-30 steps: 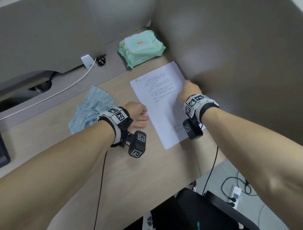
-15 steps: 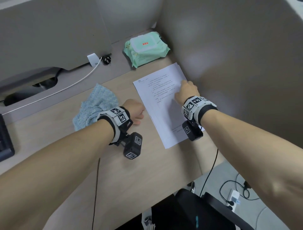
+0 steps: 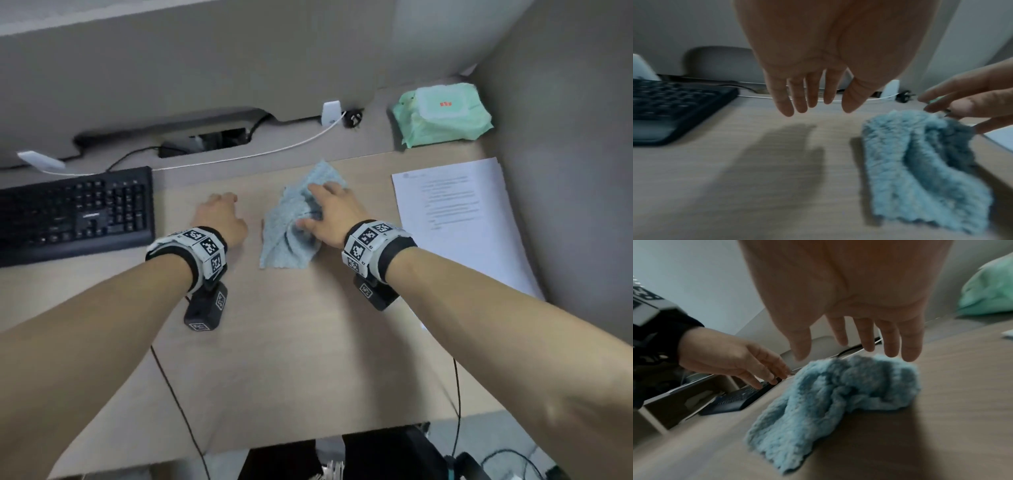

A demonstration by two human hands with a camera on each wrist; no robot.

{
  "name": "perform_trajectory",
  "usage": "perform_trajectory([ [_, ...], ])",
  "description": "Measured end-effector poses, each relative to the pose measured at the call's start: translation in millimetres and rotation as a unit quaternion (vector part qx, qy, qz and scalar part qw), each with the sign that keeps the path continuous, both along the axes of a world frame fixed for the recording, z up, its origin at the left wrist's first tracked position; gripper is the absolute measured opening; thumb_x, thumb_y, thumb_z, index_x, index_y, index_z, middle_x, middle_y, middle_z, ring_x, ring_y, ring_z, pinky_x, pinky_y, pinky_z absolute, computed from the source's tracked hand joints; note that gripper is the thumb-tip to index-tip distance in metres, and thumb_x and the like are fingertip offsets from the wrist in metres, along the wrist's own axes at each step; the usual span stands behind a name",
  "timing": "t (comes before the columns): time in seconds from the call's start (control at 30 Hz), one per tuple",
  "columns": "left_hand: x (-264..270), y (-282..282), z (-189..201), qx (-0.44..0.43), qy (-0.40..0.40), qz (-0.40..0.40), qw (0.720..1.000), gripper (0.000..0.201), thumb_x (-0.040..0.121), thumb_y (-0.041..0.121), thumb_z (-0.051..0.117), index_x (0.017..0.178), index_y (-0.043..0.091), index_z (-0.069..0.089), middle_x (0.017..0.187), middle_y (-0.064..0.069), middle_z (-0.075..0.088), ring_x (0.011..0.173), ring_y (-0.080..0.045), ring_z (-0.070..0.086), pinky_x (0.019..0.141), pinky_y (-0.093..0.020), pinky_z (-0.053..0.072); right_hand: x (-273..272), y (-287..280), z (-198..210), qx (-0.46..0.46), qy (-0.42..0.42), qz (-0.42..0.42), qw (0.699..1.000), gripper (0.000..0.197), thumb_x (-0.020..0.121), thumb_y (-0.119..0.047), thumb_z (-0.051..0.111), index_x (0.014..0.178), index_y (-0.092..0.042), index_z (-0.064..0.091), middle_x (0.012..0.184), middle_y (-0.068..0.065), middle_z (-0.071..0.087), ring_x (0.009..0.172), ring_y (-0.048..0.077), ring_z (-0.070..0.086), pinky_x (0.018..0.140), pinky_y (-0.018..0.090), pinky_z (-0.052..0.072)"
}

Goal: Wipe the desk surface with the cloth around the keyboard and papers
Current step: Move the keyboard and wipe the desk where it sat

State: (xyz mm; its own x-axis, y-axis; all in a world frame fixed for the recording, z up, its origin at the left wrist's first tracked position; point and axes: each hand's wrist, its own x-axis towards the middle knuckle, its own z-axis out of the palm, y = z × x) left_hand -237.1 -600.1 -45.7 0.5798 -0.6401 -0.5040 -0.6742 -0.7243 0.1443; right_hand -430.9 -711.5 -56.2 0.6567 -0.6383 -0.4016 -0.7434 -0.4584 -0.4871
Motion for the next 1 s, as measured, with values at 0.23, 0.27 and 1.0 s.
perform_trajectory([
  [0.23, 35, 45, -20, 0.079, -0.013, -0.043, 0.996, 0.049, 0.08, 0.009, 0.052, 0.128, 0.009, 0.042, 0.134, -0.015, 0.037, 0.125, -0.041, 0.037, 0.098, -0.049, 0.042, 42, 49, -32, -0.067, 0.144, 0.104, 0.982, 0.082, 0.083, -0.062, 0.059, 0.15, -0.032, 0.024, 0.163, 0.01, 0.004, 0.145, 0.048, 0.006, 0.113, 0.062, 0.022],
  [0.27, 37, 47, -22, 0.078, -0.01, -0.044, 0.996, 0.05, 0.08, 0.009, 0.051, 0.13, 0.009, 0.041, 0.136, -0.014, 0.037, 0.128, -0.04, 0.035, 0.1, -0.048, 0.041, 38, 49, -35, -0.086, 0.136, 0.108, 0.981, 0.075, 0.087, -0.053, 0.059, 0.149, -0.03, 0.025, 0.163, 0.011, 0.004, 0.145, 0.048, 0.007, 0.114, 0.062, 0.021],
  [1.0, 65, 74, -26, 0.043, 0.033, -0.143, 0.988, 0.081, 0.077, 0.01, 0.049, 0.152, 0.027, 0.023, 0.161, -0.002, 0.014, 0.145, -0.03, 0.014, 0.115, -0.043, 0.029, 45, 10, -45, -0.117, 0.138, 0.082, 0.98, 0.073, 0.09, -0.036, 0.053, 0.154, -0.026, 0.02, 0.164, 0.006, 0.009, 0.149, 0.038, 0.005, 0.118, 0.057, 0.012],
])
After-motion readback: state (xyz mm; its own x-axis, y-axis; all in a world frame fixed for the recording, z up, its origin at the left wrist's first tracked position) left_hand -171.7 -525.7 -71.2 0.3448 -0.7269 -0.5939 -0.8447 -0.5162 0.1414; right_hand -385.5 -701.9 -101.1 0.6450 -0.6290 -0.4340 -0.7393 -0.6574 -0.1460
